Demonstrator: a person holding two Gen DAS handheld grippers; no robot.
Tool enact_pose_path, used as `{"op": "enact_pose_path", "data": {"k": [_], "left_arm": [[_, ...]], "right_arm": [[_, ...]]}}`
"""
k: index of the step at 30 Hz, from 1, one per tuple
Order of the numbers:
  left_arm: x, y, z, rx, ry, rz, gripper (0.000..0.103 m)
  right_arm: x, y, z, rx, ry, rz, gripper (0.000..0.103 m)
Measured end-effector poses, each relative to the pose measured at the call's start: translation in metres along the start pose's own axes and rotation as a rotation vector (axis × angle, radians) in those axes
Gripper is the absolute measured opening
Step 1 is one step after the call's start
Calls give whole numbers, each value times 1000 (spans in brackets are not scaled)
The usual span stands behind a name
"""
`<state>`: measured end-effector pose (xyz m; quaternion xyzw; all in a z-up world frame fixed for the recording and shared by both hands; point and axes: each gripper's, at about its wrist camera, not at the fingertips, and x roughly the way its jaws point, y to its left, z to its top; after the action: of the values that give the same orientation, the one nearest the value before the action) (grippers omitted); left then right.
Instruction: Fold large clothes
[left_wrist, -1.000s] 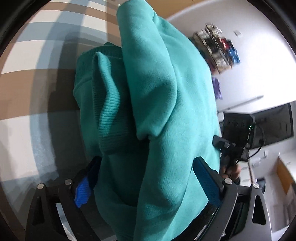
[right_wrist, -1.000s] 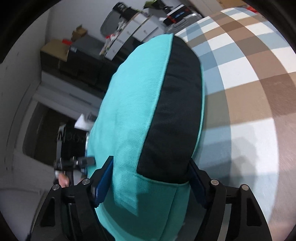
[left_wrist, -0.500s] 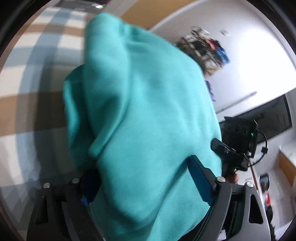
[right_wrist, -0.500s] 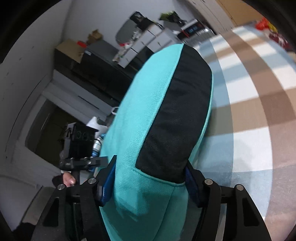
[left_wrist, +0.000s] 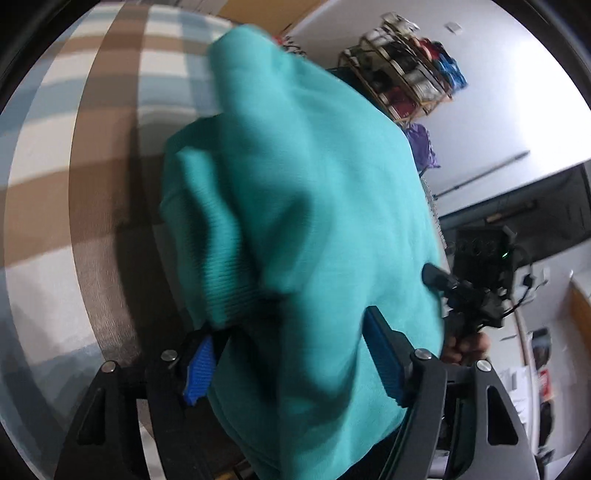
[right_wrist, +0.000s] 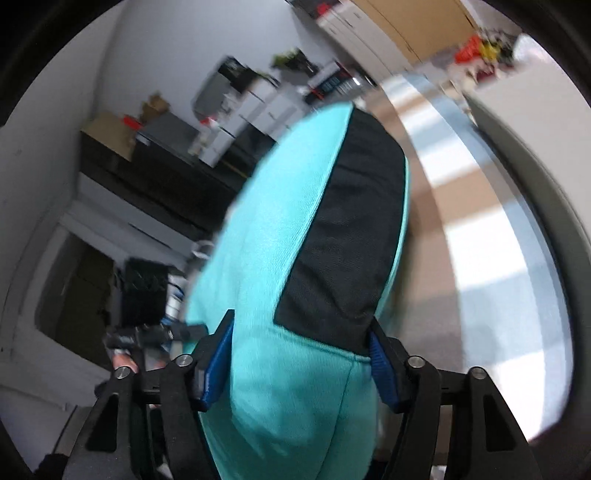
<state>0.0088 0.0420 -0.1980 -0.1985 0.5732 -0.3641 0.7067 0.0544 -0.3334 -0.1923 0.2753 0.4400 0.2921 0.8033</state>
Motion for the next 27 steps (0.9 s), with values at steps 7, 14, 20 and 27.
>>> {"op": "enact_pose_path", "data": {"k": [7, 14, 20, 27], "left_arm": [[7, 17, 0, -50, 18, 14, 96], [-25, 23, -9, 4, -59, 75, 101], [11, 43, -6, -114, 82, -125, 93], [0, 30, -5, -63, 54, -193, 73]], "right_arm": [[22, -15, 7, 15, 41, 53, 99], [27, -9, 4, 0, 65, 83, 95], [23, -8, 7, -6, 58, 83, 85], [15, 8, 9, -30, 23, 74, 72]]}}
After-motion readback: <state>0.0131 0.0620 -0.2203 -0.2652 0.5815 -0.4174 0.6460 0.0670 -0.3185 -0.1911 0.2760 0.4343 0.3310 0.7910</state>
